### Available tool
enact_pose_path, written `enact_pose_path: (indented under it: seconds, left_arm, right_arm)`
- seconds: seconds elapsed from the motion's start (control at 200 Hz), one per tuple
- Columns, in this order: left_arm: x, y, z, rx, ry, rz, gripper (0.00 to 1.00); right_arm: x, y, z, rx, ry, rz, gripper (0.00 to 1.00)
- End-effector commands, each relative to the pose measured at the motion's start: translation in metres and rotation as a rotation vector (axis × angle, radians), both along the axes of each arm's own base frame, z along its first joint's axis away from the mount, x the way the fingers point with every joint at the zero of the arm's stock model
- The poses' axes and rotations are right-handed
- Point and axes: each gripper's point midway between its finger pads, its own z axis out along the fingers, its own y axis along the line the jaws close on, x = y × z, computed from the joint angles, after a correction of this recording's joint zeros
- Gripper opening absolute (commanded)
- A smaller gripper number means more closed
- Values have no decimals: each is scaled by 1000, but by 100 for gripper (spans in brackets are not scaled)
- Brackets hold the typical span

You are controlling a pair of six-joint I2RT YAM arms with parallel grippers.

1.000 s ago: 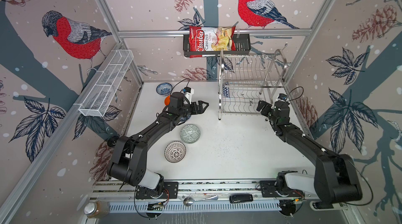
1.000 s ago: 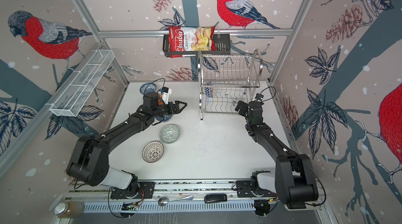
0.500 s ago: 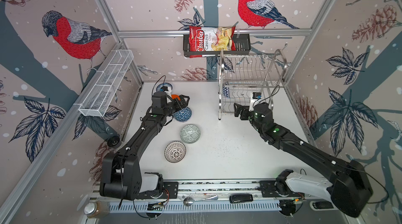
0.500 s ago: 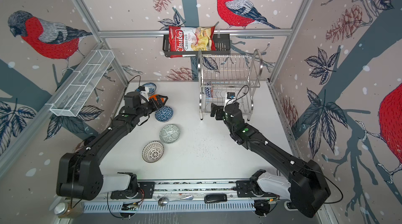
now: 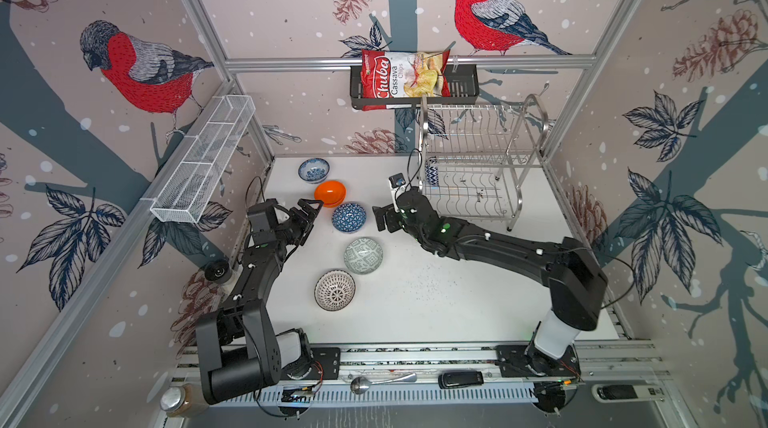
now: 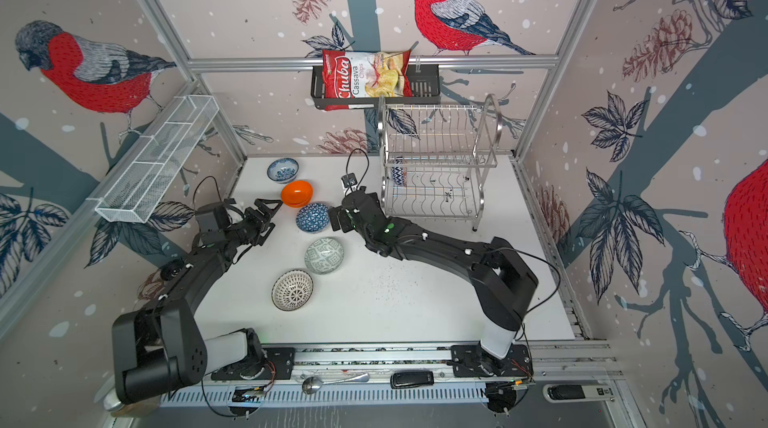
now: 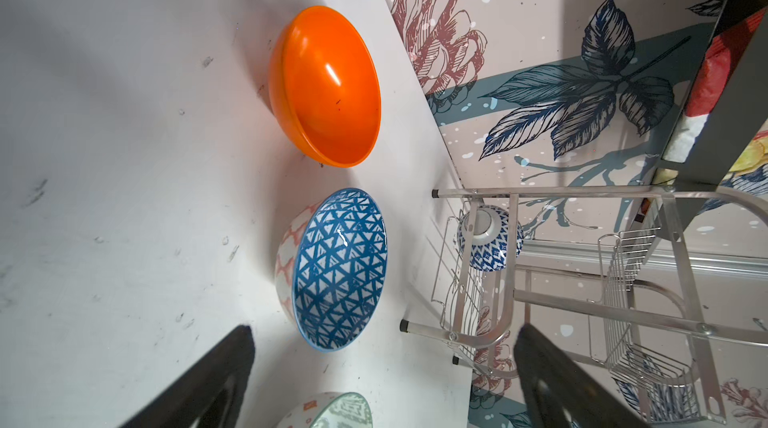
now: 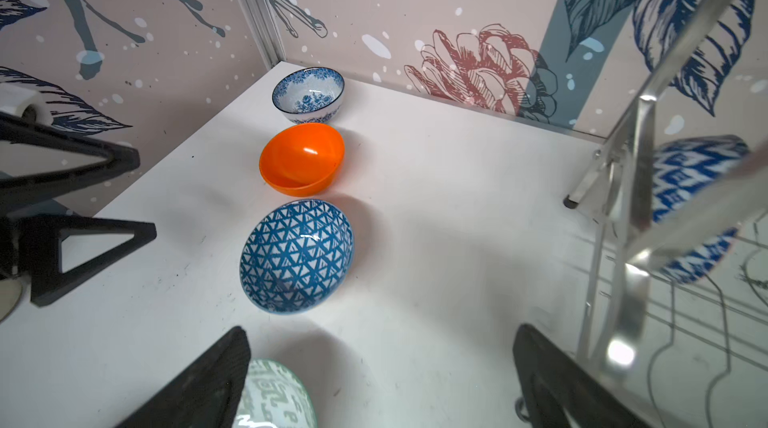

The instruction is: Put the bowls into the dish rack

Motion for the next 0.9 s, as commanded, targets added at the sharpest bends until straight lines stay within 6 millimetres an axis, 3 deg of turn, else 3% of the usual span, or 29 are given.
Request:
enact_pose_path:
  seconds: [0.0, 0.19, 0.405, 0.515, 0.615, 0.895]
  left_arm:
    - [1, -5, 1, -58, -45, -39, 98]
    - [0, -5, -11, -51, -43, -72, 98]
    - [-5, -1, -15, -24, -50, -66, 98]
    - [-6, 2, -15, -41, -55, -55, 98]
    - [-7, 6, -17, -54, -57, -36, 98]
    - [-10, 7, -24, -106, -52, -14, 98]
  right_arm:
    - [14, 22, -20, -74, 17, 31, 98]
    - [51, 61, -41, -110, 29, 58, 96]
    - [92, 91, -48, -26, 35, 67, 93]
    - [113, 103, -64, 13, 67, 55, 90]
    - [124, 116, -76, 49, 78, 67, 88]
    - [147, 139, -84, 213, 91, 100, 81]
